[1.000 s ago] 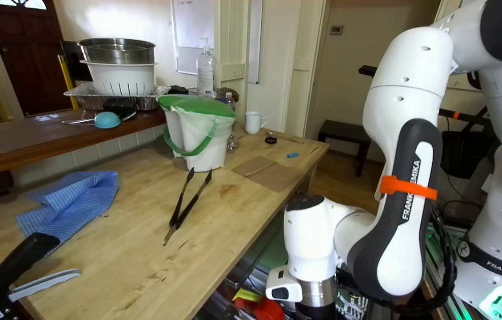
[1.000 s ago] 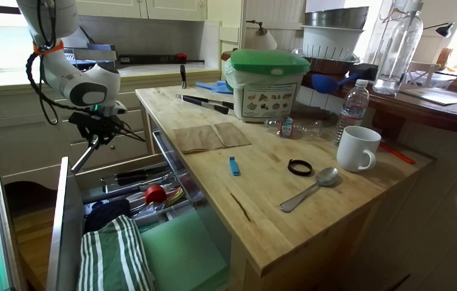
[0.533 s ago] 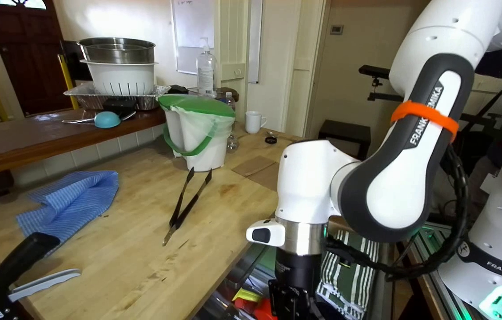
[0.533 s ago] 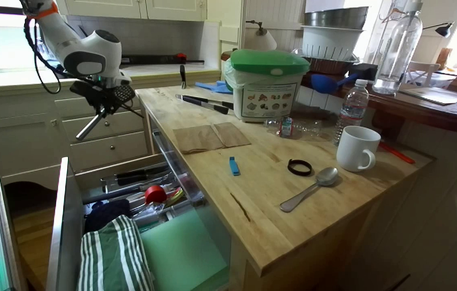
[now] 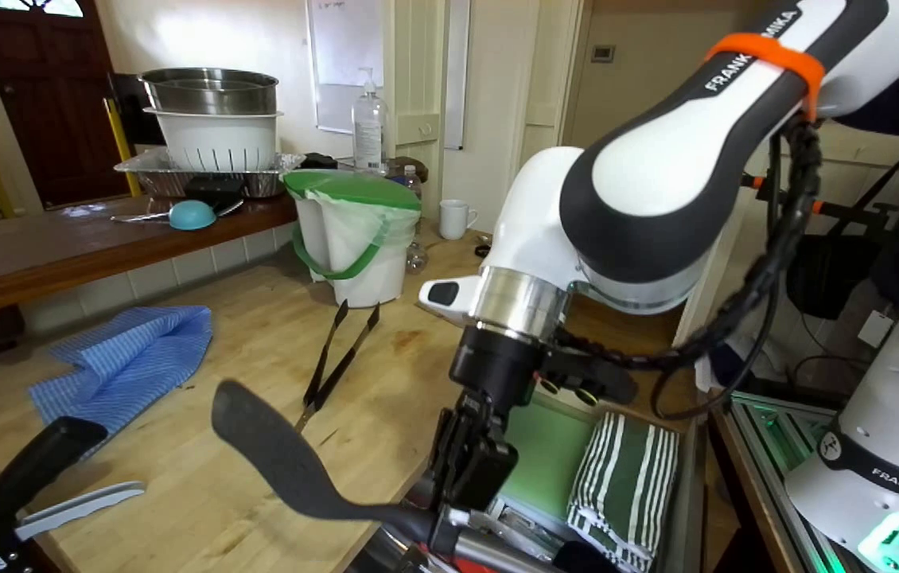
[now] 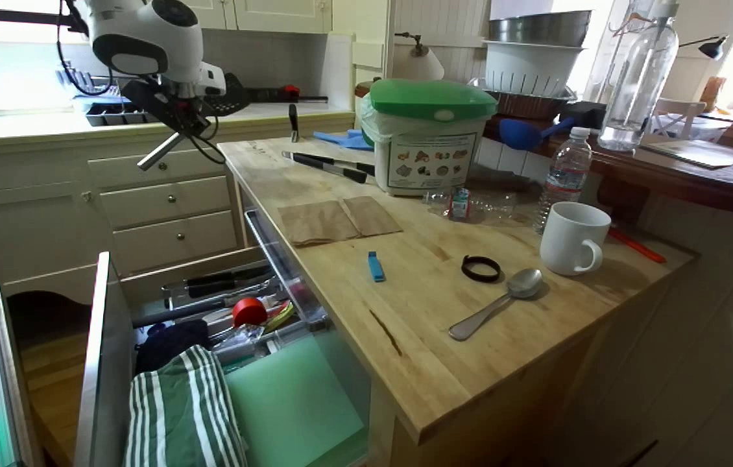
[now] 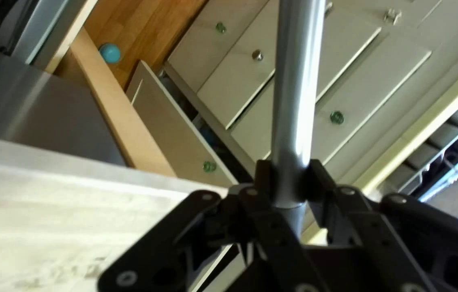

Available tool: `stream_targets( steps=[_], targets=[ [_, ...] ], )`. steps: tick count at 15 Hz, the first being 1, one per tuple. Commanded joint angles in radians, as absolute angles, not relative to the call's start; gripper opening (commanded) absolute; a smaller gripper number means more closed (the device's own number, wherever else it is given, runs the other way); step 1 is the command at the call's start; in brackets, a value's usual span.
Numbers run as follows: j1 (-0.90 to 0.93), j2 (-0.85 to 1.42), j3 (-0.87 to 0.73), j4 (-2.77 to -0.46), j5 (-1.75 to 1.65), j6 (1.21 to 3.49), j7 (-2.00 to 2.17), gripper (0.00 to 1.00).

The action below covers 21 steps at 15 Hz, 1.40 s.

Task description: Remove the spatula from the drawer

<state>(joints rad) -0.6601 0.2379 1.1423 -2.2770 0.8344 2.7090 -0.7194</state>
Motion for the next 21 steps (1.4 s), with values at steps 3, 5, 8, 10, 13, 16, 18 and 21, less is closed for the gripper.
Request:
stream_targets(
  steps=[3, 5, 8, 10, 13, 16, 18, 21],
  targets=[
    [-0.858, 0.128, 1.188, -2.250, 1.108, 2.717, -0.777, 0.07],
    [-0.921, 0.102, 1.172, -2.232, 1.185, 2.702, -0.779, 0.07],
    [-0.990, 0.104, 1.144, -2.213, 1.281, 2.723, -0.770, 0.07],
    [-1.000, 0.127, 1.125, -2.204, 1.312, 2.782, -0.743, 0.07],
    [-0.946, 0.182, 1.119, -2.213, 1.327, 3.018, -0.741, 0.07],
    [-0.883, 0.230, 1.118, -2.200, 1.326, 3.189, -0.705, 0.07],
    [-0.811, 0.270, 1.075, -2.209, 1.274, 3.279, -0.635, 0.07],
    [-0.672, 0.320, 0.958, -2.227, 1.211, 3.323, -0.578, 0.07]
  ],
)
